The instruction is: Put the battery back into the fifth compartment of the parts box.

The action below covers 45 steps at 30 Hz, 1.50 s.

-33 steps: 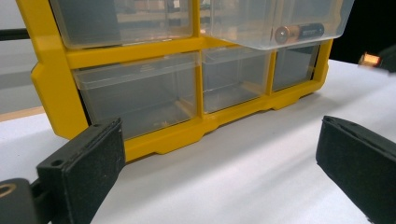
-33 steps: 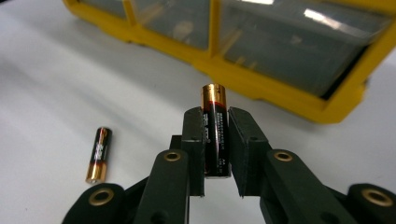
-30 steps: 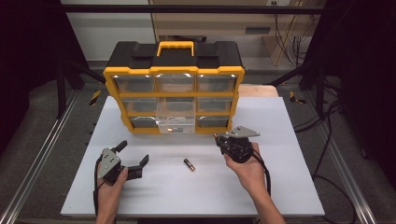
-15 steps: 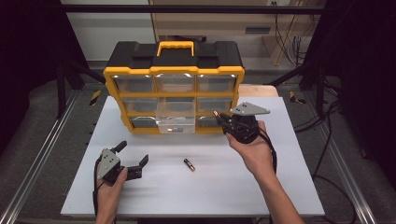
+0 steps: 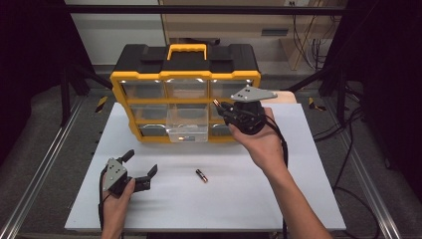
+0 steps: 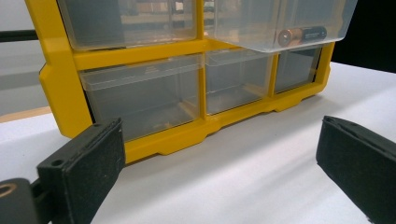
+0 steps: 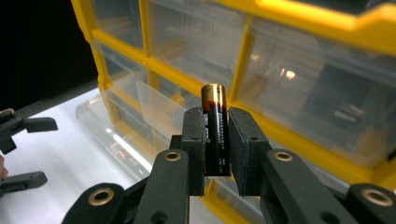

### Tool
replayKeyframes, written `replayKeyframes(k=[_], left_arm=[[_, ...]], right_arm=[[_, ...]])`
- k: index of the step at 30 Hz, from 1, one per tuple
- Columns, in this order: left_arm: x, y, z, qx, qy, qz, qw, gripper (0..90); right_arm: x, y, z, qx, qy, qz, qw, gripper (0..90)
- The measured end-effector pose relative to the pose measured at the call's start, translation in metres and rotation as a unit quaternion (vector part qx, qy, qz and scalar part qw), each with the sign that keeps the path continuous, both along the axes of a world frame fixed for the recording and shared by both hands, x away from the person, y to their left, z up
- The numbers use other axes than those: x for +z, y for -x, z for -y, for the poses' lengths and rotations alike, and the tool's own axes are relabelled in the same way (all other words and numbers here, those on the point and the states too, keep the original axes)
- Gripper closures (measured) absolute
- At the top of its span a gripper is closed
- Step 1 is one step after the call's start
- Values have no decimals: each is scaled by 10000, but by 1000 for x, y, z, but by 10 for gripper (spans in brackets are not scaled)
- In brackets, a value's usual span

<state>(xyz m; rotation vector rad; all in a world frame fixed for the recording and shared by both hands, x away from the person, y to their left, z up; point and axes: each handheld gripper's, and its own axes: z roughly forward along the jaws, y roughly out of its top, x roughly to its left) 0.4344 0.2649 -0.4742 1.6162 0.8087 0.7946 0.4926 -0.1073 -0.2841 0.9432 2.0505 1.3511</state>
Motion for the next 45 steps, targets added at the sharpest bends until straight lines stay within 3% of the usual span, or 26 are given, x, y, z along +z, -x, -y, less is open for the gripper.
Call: replayKeyframes(k=[7,19,28,34,38,45], left_arm=[[1,1,-2,19,78,50,10000,12],[2,1,-4,35,124,53,9999,11],[2,1,-4,29,124,46,9999,10],[-1,-1,-4,22,125,-27,9999,11],[4,4,-6,14,158,79,9998,10],[2,2,-7,38,175,32,9998,10]], right_arm=[[9,-4,-11,150,-123,-8,9998,770],[14,-12,-25,261,-103,-40,9996,769],[9,-10,-37,408,-18,-101,9991,769],[5,-17,-45,477,67,-160,9987,769],[4,-21,-50,471,79,-226,9986,769],[-1,-24,-58,554,177,-300,9979,769]])
